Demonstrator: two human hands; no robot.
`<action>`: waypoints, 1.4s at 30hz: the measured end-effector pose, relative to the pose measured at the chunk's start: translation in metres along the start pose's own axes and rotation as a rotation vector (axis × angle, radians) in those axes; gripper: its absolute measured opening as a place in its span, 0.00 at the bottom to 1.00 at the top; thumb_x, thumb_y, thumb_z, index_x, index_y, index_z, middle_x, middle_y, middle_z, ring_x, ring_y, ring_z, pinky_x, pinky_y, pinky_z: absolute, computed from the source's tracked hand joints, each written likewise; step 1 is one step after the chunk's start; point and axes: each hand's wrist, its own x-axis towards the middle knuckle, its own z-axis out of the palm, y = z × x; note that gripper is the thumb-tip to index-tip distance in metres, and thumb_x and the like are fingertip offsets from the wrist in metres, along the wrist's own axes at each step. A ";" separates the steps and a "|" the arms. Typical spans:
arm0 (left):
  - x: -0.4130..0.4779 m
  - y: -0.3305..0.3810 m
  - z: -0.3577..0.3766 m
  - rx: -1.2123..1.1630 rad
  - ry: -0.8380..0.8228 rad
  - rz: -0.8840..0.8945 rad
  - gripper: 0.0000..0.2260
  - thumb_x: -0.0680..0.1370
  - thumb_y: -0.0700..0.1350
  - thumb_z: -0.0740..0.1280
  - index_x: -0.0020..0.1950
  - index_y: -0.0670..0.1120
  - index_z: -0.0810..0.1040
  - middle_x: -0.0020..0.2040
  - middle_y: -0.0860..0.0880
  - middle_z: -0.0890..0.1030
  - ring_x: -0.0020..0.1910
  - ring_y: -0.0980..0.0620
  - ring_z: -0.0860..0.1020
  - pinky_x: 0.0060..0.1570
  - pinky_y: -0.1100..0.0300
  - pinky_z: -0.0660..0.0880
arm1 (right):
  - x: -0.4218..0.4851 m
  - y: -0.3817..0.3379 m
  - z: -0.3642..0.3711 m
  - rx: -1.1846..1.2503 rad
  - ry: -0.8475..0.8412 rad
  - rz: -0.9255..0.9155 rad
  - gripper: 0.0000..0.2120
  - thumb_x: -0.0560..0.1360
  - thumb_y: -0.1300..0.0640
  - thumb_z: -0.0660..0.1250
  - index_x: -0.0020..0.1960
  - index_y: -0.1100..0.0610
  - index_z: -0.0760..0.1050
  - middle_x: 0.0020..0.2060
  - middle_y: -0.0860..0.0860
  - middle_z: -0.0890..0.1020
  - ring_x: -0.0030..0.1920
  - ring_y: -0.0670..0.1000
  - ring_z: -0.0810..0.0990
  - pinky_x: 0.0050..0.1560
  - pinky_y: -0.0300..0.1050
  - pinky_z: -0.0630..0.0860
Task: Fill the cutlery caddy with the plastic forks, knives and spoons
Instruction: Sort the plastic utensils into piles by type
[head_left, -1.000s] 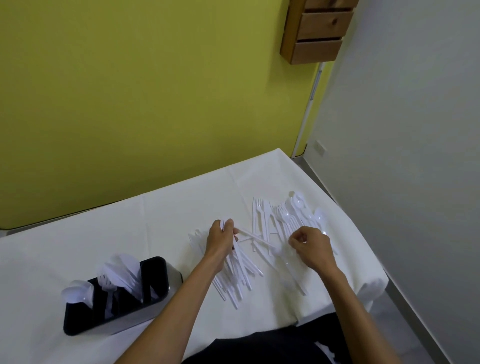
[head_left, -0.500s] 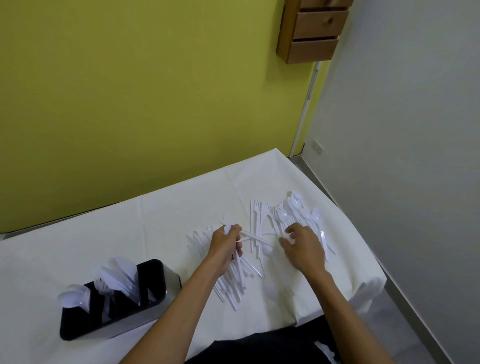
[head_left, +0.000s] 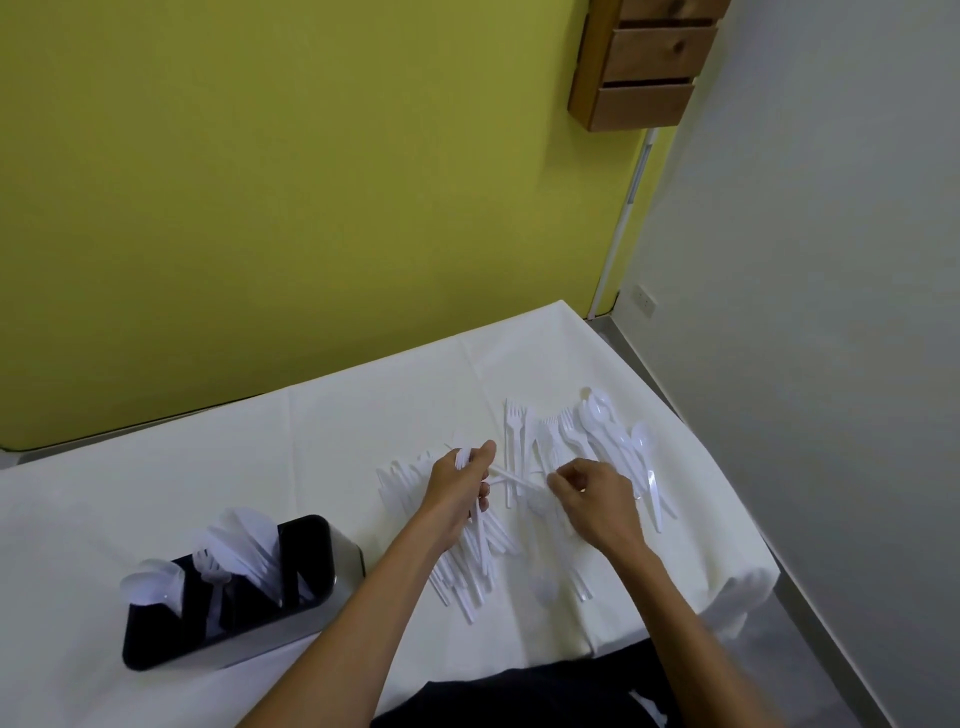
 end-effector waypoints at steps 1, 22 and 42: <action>0.000 0.000 0.002 0.026 -0.011 0.002 0.16 0.78 0.56 0.71 0.52 0.43 0.77 0.39 0.48 0.76 0.34 0.52 0.73 0.35 0.57 0.73 | -0.004 -0.007 -0.001 0.051 -0.062 -0.043 0.07 0.77 0.51 0.68 0.44 0.52 0.83 0.36 0.43 0.83 0.37 0.43 0.80 0.39 0.37 0.73; -0.005 0.004 -0.001 -0.050 0.058 -0.038 0.10 0.81 0.52 0.66 0.51 0.45 0.74 0.32 0.51 0.72 0.25 0.53 0.72 0.33 0.56 0.67 | 0.020 0.012 0.005 -0.074 -0.011 0.107 0.12 0.74 0.54 0.67 0.35 0.59 0.73 0.27 0.50 0.74 0.29 0.49 0.72 0.33 0.43 0.68; -0.040 0.069 0.004 -0.490 0.238 0.268 0.07 0.83 0.44 0.65 0.47 0.42 0.74 0.28 0.51 0.72 0.28 0.54 0.74 0.44 0.51 0.83 | -0.027 -0.067 0.041 0.610 -0.116 0.212 0.21 0.82 0.38 0.51 0.56 0.51 0.74 0.54 0.50 0.80 0.52 0.49 0.80 0.54 0.50 0.79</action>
